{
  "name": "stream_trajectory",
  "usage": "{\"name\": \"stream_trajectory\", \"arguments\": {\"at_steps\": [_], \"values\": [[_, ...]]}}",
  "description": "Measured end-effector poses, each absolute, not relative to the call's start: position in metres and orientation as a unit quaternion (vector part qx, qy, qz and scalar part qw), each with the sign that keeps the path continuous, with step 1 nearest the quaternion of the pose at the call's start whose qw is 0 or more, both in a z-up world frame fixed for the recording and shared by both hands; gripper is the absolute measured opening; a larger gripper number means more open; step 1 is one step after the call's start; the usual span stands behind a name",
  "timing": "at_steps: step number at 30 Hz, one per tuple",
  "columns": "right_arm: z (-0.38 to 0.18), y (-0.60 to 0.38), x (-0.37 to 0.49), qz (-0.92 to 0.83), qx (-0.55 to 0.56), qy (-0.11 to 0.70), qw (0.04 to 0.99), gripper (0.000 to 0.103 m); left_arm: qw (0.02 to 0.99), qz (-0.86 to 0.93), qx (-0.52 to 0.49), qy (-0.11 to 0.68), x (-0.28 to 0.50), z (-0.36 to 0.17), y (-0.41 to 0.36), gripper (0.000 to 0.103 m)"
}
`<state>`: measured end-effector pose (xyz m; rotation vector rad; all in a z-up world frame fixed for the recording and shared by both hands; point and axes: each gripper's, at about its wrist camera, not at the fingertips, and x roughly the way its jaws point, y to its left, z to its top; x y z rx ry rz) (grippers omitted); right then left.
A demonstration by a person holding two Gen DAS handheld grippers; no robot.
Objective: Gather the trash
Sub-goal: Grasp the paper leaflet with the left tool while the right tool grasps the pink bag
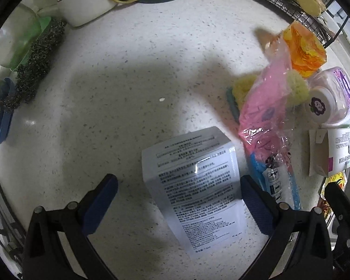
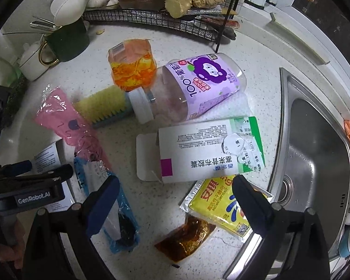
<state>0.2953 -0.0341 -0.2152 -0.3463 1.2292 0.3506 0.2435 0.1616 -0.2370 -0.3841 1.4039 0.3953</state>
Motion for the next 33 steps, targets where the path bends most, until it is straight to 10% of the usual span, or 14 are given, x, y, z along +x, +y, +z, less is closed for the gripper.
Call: {"name": "stream_trajectory", "arguments": {"at_steps": [5, 11, 30, 33], "values": [[-0.215, -0.032, 0.290, 0.167, -0.162, 0.571, 0.787, 0.097, 0.741, 0.181, -0.161, 0.627, 0.233, -0.228, 0.143, 0.066], [-0.219, -0.021, 0.276, 0.193, -0.163, 0.579, 0.775, 0.092, 0.744, 0.162, -0.196, 0.618, 0.212, -0.222, 0.148, 0.049], [-0.264, 0.040, 0.238, 0.262, -0.198, 0.605, 0.726, 0.060, 0.754, 0.171, -0.209, 0.599, 0.158, -0.216, 0.183, 0.045], [-0.266, 0.047, 0.236, 0.260, -0.213, 0.594, 0.731, 0.038, 0.753, 0.171, -0.209, 0.600, 0.161, -0.220, 0.181, 0.045]]}}
